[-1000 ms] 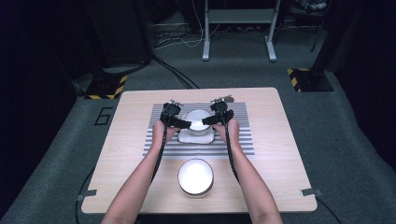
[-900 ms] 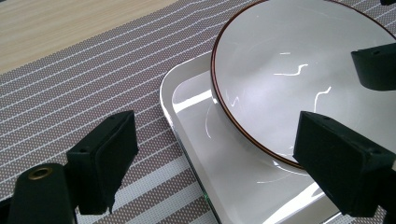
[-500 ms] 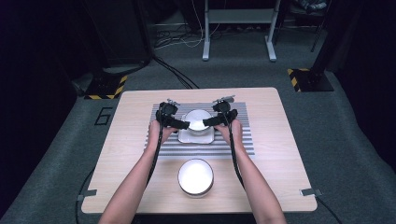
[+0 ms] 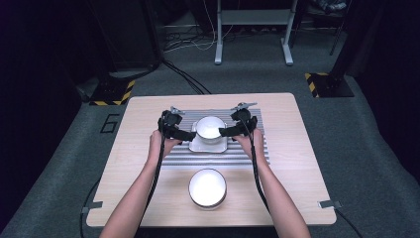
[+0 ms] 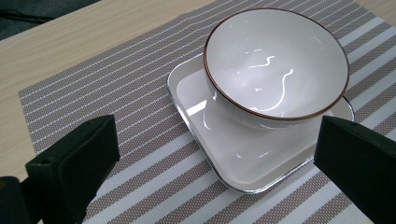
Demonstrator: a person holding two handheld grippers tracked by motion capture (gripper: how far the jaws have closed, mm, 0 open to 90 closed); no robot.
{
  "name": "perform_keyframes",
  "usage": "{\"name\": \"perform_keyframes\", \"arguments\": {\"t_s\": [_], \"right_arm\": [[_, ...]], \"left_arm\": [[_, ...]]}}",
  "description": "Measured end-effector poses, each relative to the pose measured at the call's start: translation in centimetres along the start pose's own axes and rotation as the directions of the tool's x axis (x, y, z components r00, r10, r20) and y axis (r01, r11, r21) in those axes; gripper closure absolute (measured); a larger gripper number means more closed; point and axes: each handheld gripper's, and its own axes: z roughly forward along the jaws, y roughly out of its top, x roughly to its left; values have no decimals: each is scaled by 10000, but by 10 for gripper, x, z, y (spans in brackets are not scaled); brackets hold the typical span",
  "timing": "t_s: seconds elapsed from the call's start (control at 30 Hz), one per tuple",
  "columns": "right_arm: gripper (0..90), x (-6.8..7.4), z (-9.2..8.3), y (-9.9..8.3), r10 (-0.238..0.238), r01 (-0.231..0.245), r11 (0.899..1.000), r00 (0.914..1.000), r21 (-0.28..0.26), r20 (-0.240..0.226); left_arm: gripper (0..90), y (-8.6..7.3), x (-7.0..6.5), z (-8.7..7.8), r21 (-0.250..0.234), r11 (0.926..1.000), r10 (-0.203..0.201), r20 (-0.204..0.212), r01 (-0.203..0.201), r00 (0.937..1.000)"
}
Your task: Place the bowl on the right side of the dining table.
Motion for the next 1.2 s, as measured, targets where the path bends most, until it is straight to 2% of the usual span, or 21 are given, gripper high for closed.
{"name": "perform_keyframes", "arguments": {"t_s": [0.23, 0.6, 0.9, 1.2], "right_arm": [[0, 3, -20, -5, -230, 230, 9990, 9997, -379, -4], [0, 9, -44, -16, -668, 665, 9962, 9978, -571, -39], [0, 10, -63, -27, -670, 669, 9945, 9978, -804, 13], [0, 4, -79, -41, -660, 664, 9934, 9978, -935, 74]], "left_arm": [[2, -9, -2, -17, -252, 9992, 316, -66, -317, 9995], [2, -25, -6, -39, -444, 9960, 776, -134, -781, 9969], [2, -42, -5, -48, -433, 9958, 798, -213, -807, 9966], [2, -57, -4, -59, -483, 9952, 839, -370, -856, 9958]]}}
